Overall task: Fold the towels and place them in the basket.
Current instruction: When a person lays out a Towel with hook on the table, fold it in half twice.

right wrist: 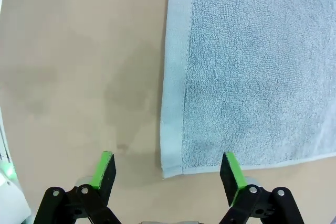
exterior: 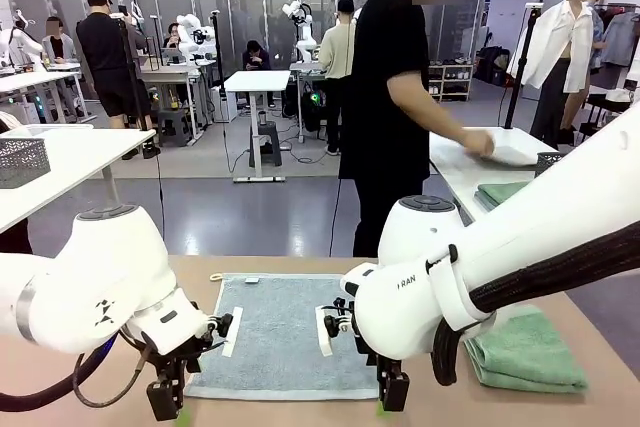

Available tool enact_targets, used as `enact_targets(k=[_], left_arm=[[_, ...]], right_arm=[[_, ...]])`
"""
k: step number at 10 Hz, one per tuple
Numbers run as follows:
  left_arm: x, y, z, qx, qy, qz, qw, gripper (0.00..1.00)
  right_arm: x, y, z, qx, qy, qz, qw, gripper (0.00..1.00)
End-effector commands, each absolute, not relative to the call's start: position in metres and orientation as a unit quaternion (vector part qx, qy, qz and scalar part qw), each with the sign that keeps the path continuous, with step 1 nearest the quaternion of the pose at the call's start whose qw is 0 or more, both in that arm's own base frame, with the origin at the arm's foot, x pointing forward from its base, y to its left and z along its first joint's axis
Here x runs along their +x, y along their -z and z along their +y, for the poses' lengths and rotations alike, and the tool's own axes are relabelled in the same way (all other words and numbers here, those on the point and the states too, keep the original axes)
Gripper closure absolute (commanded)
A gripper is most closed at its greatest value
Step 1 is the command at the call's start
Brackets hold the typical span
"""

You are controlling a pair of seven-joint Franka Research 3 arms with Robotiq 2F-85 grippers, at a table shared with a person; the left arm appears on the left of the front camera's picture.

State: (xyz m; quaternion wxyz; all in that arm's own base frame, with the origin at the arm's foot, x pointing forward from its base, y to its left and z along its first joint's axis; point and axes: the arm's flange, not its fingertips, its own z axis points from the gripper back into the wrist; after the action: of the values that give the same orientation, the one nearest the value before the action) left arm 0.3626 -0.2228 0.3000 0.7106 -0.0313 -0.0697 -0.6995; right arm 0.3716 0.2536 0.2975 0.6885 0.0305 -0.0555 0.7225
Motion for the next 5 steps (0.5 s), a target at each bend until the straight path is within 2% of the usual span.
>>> enact_targets(k=[1,4,5], left_arm=[[0.3403,-0.2862,-0.2086,-0.039,0.698,-0.088,0.710,0.00],[0.3437,-0.2857,-0.2117,-0.041,0.698,-0.086,0.710,0.00],[0.3450,-0.2851,-0.2124,-0.041,0.699,-0.083,0.709,0.11]], right_arm=[[0.3776,-0.2917,0.2543,0.035,-0.725,-0.061,0.685,0.00],[0.3783,-0.2885,0.2553,0.037,-0.725,-0.057,0.686,0.00],[0.3787,-0.2875,0.2550,0.037,-0.723,-0.053,0.687,0.00]])
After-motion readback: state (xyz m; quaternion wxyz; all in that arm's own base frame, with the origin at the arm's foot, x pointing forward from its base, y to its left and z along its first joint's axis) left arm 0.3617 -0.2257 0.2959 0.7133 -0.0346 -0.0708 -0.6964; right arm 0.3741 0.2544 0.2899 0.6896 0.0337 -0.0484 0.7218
